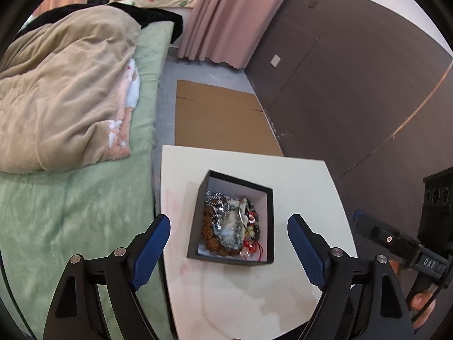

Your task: Organize jewelry

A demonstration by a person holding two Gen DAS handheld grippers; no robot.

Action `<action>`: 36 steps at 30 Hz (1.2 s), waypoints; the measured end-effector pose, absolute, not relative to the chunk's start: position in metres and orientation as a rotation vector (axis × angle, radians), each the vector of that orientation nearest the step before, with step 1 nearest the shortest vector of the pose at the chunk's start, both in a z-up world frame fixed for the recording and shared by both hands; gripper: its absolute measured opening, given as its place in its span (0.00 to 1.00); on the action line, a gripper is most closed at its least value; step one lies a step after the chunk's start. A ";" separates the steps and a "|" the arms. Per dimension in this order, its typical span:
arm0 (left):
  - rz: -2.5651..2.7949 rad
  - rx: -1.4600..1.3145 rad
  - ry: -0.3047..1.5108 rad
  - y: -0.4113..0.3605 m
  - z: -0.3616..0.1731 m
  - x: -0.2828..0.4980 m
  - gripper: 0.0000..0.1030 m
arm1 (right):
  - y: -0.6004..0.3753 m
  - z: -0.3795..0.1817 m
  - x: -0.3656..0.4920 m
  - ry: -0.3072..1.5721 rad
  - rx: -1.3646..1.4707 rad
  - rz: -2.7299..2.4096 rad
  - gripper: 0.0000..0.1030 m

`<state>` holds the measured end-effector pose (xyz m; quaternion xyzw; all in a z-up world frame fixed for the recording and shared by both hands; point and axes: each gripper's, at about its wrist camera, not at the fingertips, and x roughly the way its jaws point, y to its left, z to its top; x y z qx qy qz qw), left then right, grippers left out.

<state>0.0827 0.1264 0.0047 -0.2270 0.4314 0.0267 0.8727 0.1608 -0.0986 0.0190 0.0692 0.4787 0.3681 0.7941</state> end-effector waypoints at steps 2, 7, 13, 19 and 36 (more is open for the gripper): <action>0.048 -0.448 0.903 0.119 0.006 0.078 0.84 | -0.107 0.019 0.157 1.038 0.141 0.785 0.86; 0.034 -0.375 0.869 0.098 0.012 0.062 0.95 | -0.129 0.023 0.146 1.029 0.114 0.763 0.93; 0.020 -0.295 0.843 0.076 0.016 0.044 0.97 | -0.156 0.023 0.136 1.014 0.105 0.725 1.00; 0.028 -0.232 0.801 0.055 0.027 0.029 1.00 | -0.175 0.031 0.126 0.972 0.085 0.699 1.00; 0.081 -0.145 0.692 0.030 0.051 -0.003 1.00 | -0.206 0.043 0.088 0.857 0.045 0.684 1.00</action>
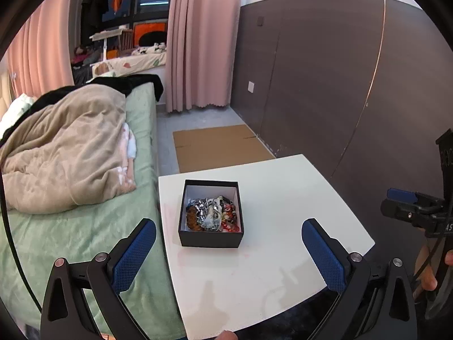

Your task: Organize jewelry

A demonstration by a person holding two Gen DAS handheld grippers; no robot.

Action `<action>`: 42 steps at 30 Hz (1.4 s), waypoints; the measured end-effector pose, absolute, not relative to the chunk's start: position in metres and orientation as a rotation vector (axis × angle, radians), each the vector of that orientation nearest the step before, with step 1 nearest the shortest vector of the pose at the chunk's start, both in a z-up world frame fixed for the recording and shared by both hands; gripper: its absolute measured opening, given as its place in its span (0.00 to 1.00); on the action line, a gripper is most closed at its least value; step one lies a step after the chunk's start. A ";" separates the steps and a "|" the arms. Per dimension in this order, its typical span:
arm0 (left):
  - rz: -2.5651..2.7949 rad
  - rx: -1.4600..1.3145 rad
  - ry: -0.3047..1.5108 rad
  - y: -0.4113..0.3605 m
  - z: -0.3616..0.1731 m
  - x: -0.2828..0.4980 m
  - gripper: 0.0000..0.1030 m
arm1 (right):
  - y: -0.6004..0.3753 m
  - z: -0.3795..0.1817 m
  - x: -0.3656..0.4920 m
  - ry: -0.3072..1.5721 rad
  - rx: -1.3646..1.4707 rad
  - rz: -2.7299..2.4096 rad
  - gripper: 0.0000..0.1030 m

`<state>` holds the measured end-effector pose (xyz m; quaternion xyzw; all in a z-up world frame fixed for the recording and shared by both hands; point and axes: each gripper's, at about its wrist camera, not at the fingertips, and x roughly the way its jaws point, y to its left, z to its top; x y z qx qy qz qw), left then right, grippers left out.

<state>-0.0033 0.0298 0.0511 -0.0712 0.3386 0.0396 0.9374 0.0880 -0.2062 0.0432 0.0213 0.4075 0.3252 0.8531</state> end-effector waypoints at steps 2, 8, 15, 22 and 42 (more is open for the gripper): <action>0.082 -0.143 0.675 0.029 0.052 -0.006 1.00 | -0.209 0.041 0.085 0.859 0.049 0.688 1.00; 0.083 -0.143 0.651 0.025 0.054 -0.010 1.00 | -0.217 0.037 0.080 0.837 0.044 0.665 1.00; 0.069 -0.142 0.647 0.021 0.053 -0.011 1.00 | -0.218 0.039 0.081 0.818 0.045 0.650 1.00; 0.071 -0.148 0.654 0.018 0.049 -0.012 1.00 | -0.216 0.039 0.080 0.812 0.045 0.651 1.00; 0.081 -0.146 0.655 0.018 0.044 -0.008 1.00 | -0.213 0.034 0.081 0.819 0.038 0.649 1.00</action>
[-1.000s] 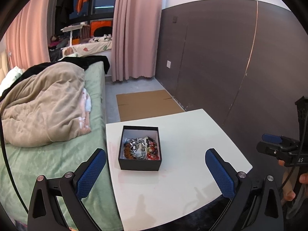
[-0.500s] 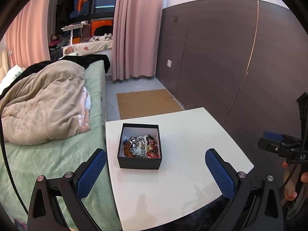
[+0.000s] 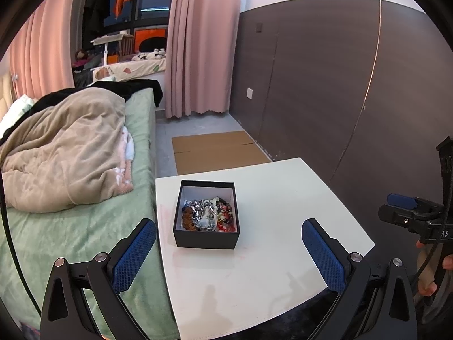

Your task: Organize jewelry

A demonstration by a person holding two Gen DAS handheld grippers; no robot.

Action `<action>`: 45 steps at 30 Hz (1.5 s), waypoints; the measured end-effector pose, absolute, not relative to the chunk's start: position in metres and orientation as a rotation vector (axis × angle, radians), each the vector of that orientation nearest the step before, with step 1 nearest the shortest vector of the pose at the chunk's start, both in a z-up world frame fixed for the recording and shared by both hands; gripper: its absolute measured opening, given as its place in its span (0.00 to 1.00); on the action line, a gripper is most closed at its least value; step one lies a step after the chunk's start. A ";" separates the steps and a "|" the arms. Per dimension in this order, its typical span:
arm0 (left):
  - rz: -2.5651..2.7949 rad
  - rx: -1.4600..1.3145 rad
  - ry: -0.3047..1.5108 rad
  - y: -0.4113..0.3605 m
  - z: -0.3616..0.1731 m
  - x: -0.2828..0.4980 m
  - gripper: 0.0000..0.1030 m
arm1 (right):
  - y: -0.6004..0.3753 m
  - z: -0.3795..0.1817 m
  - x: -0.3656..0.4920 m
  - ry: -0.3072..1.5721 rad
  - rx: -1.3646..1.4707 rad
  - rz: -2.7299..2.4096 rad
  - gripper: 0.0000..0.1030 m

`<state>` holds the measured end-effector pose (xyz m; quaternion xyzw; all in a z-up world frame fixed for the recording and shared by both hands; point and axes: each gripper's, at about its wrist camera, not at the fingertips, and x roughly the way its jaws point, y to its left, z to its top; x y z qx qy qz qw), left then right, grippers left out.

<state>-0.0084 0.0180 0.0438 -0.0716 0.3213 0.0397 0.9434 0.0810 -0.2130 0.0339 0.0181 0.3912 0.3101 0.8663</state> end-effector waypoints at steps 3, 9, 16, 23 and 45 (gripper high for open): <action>0.082 -0.147 0.653 0.018 0.043 -0.008 1.00 | -0.214 0.033 0.081 0.820 0.040 0.650 1.00; 0.082 -0.151 0.655 0.018 0.043 -0.008 1.00 | -0.213 0.033 0.082 0.825 0.040 0.647 1.00; 0.083 -0.154 0.654 0.018 0.043 -0.008 1.00 | -0.212 0.033 0.082 0.828 0.040 0.649 1.00; 0.083 -0.155 0.655 0.018 0.043 -0.008 1.00 | -0.212 0.033 0.081 0.827 0.040 0.649 1.00; 0.084 -0.161 0.657 0.018 0.041 -0.008 1.00 | -0.213 0.032 0.082 0.826 0.047 0.650 1.00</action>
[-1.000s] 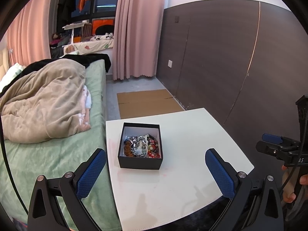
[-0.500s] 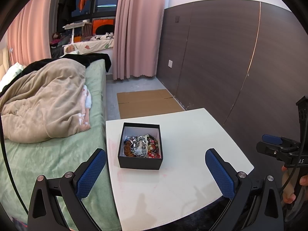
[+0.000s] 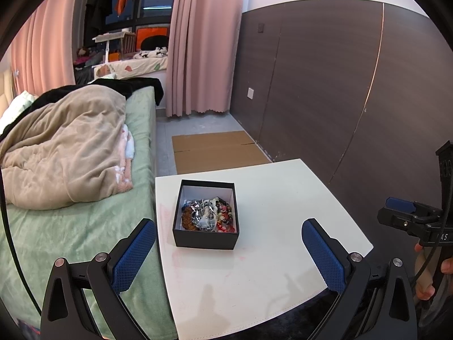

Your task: Organize jewelry

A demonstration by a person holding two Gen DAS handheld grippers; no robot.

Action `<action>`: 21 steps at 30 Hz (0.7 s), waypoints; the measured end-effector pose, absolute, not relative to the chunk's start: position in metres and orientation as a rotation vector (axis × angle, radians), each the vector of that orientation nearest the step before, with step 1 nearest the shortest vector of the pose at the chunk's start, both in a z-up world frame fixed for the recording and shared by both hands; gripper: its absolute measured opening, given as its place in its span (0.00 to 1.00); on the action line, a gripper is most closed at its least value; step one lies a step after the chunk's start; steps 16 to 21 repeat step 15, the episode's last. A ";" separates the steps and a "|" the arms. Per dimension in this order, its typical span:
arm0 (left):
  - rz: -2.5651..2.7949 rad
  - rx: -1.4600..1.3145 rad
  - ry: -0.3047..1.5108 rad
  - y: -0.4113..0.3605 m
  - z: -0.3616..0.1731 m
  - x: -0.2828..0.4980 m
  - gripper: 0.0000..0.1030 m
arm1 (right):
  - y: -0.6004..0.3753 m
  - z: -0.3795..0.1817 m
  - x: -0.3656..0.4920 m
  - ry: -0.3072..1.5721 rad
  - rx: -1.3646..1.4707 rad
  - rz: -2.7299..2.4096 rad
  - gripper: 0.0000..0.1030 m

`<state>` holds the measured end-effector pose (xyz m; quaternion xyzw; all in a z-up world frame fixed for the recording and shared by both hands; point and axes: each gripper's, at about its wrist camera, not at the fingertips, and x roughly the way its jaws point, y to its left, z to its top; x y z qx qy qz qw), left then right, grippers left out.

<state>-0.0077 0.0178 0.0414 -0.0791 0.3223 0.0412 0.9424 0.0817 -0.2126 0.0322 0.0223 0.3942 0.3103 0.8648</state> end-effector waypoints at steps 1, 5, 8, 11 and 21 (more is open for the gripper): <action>0.085 -0.161 0.656 0.018 0.042 -0.008 1.00 | -0.213 0.032 0.082 0.826 0.047 0.650 1.00; 0.084 -0.161 0.658 0.019 0.041 -0.008 1.00 | -0.211 0.031 0.081 0.836 0.045 0.647 1.00; 0.085 -0.164 0.661 0.019 0.041 -0.009 1.00 | -0.209 0.029 0.081 0.844 0.041 0.644 1.00; 0.085 -0.164 0.667 0.020 0.039 -0.008 1.00 | -0.209 0.029 0.081 0.845 0.041 0.642 1.00; 0.077 -0.159 0.670 0.019 0.038 -0.007 1.00 | -0.209 0.029 0.082 0.847 0.043 0.639 1.00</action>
